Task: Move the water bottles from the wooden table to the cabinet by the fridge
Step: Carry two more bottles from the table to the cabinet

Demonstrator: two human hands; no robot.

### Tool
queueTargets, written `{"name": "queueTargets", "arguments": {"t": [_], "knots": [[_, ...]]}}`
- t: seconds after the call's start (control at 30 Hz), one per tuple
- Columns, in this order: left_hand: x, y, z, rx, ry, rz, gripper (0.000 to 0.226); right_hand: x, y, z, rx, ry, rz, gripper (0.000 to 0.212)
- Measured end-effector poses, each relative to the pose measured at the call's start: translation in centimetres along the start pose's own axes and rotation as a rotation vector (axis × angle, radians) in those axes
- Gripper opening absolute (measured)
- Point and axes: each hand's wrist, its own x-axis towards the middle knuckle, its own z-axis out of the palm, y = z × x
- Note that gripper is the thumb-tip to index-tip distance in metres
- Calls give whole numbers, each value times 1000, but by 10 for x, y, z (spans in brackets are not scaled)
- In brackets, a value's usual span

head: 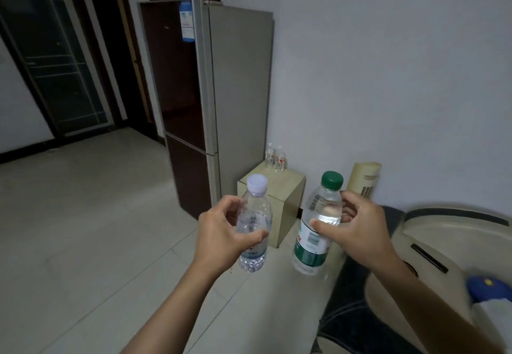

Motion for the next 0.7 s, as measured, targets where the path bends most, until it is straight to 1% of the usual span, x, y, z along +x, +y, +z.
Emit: {"name": "queueTargets", "arguments": {"t": [0.13,0.2,0.3,0.47,0.57,0.7], "knots": [[56,-24,28,-5,-49,-28,50,49,34,13,-45,-1,-1,44],[85,-34,45,6,-65,-29,49,79,54,17,-44,9,0,46],[129,-46,68,15,-83,-24,47,128,80,19,-33,29,2,45],[201,-66,91,55,-91,-18,46,209,105,24,-64,68,-37,46],[240,-80,102,35,-82,-32,47,250,119,29,-80,78,-55,45],[291,-109,119,-20,-105,-45,46,303,138,43,-140,77,-33,48]]}}
